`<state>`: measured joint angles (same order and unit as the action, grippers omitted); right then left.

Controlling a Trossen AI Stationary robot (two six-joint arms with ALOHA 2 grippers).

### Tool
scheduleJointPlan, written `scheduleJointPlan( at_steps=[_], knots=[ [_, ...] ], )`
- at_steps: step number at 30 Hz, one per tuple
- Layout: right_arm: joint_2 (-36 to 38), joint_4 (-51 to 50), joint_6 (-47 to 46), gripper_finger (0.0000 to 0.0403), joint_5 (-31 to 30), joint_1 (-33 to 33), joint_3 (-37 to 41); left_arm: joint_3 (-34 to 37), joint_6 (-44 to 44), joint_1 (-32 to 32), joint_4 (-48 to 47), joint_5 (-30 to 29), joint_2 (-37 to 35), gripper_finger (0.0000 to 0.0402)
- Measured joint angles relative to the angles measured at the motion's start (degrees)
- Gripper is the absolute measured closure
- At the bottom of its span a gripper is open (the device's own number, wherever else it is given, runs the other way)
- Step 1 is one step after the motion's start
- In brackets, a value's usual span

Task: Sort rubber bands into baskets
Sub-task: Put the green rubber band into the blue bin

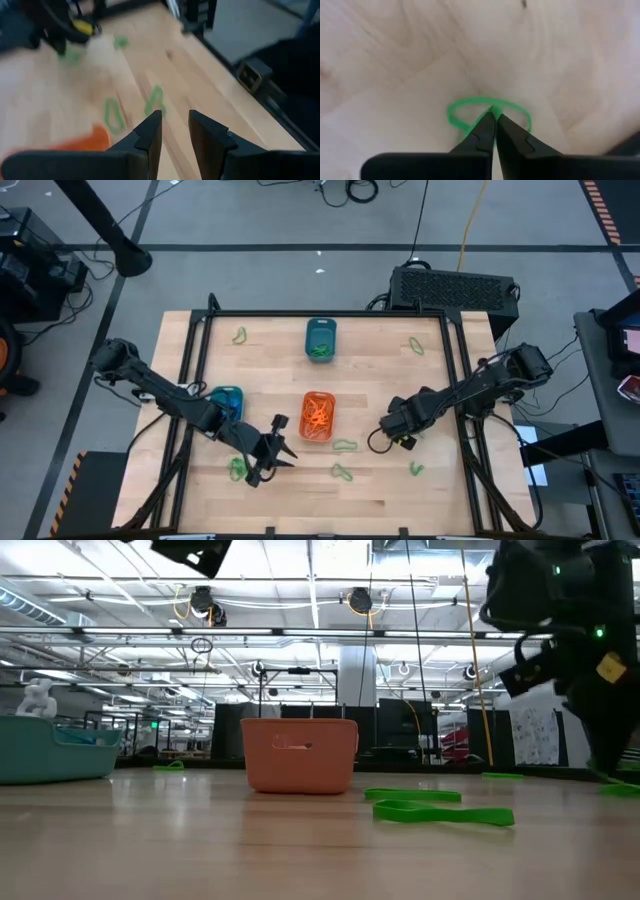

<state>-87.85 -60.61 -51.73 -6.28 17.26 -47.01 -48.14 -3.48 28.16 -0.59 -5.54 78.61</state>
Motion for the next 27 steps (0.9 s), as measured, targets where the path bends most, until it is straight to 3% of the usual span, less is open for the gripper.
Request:
scheduleJointPlan(
  at_steps=[6, 10, 15, 21, 27],
  knots=[
    [0.02, -7.87, 0.20, 0.0401, -3.08, 0.48, -8.38, 10.70, -5.56, -2.19, 29.81, -0.74, 0.07, 0.0297],
    [0.02, -4.34, 2.76, 0.0401, -8.36, 1.91, -14.69, 16.29, -0.92, -5.52, 39.73, -0.13, 0.07, 0.0297],
    [0.05, 10.45, 11.17, 0.0402, -13.59, 3.94, -20.34, 18.57, 2.88, -8.52, 42.35, 2.04, 0.47, 0.0297],
    [0.07, 37.69, 24.76, 0.0402, -12.83, 5.25, -21.09, 18.63, 3.10, -9.11, 53.29, 2.46, 6.80, 0.0297],
    [0.09, 53.34, 32.64, 0.0403, -9.44, 5.51, -21.11, 16.85, 3.19, -10.01, 64.05, 2.56, 14.43, 0.0297]
  ],
)
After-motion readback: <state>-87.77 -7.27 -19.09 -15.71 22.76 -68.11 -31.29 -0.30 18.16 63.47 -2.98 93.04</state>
